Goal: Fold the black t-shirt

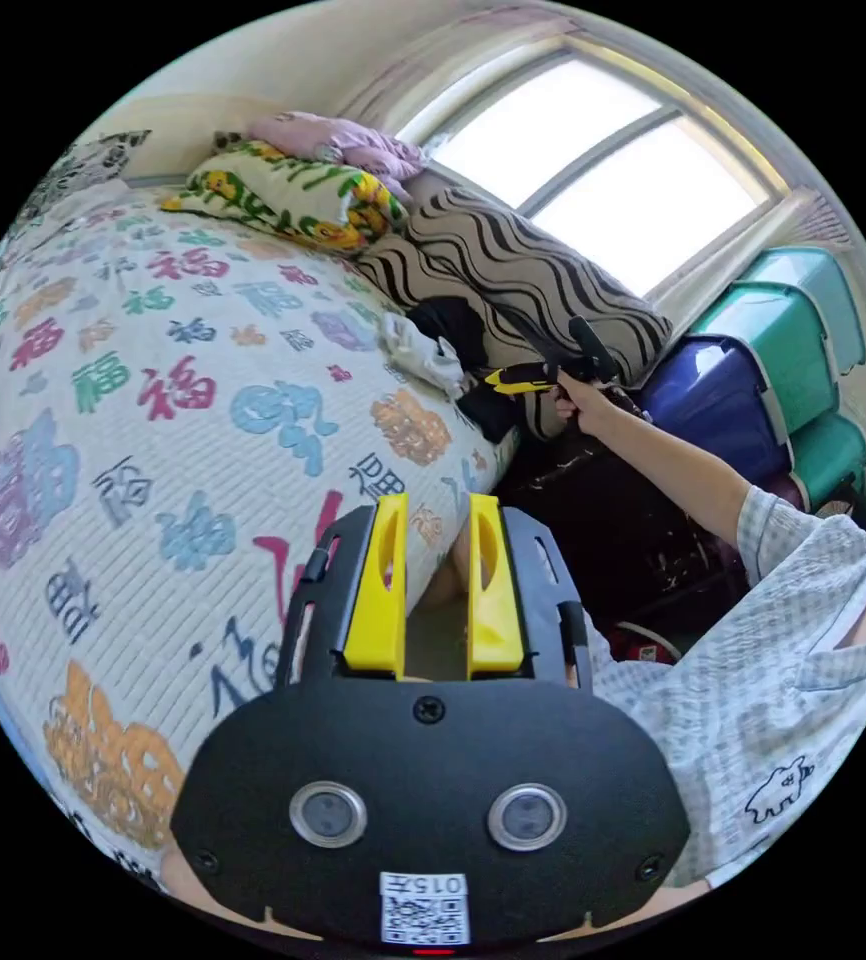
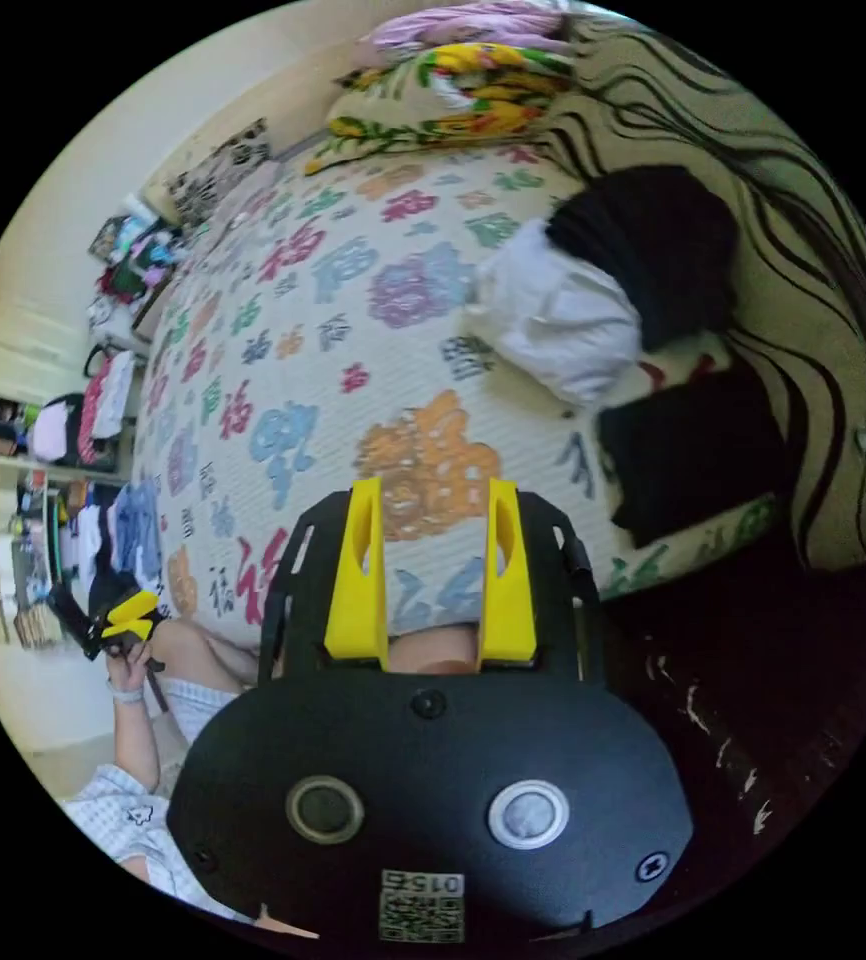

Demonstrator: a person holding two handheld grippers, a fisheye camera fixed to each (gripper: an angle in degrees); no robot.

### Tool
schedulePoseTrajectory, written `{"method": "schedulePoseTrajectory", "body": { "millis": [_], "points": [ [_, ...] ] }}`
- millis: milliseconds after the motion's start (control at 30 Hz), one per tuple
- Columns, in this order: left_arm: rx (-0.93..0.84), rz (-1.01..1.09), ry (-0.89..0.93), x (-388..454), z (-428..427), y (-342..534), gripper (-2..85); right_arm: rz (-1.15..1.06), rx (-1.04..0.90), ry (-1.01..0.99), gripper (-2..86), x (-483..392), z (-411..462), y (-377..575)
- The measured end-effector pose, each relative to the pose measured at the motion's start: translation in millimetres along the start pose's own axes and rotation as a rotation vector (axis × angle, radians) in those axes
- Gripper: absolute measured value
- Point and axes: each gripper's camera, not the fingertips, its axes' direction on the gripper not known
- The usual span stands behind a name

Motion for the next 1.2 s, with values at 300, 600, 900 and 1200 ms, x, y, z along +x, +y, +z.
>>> {"method": "schedulePoseTrajectory", "body": {
  "millis": [300, 600, 900, 1200],
  "points": [
    [-0.239, 0.129, 0.275, 87, 254, -136, 8.4, 0.233, -0.197, 0.081, 14.1, 148, 40, -5],
    [-0.223, 0.043, 0.223, 106, 314, -143, 8.8, -0.204, -0.283, 0.463, 5.1, 99, 14, 11],
    [0.033, 0.065, 0.036, 151, 232, -135, 17.5, -0.548, 0.005, -0.576, 5.1, 5, -140, 89],
    [0.326, 0.180, -0.207, 189, 68, -78, -0.5, -0.656, 0.078, -0.964, 5.5, -59, -173, 169]
  ]
}}
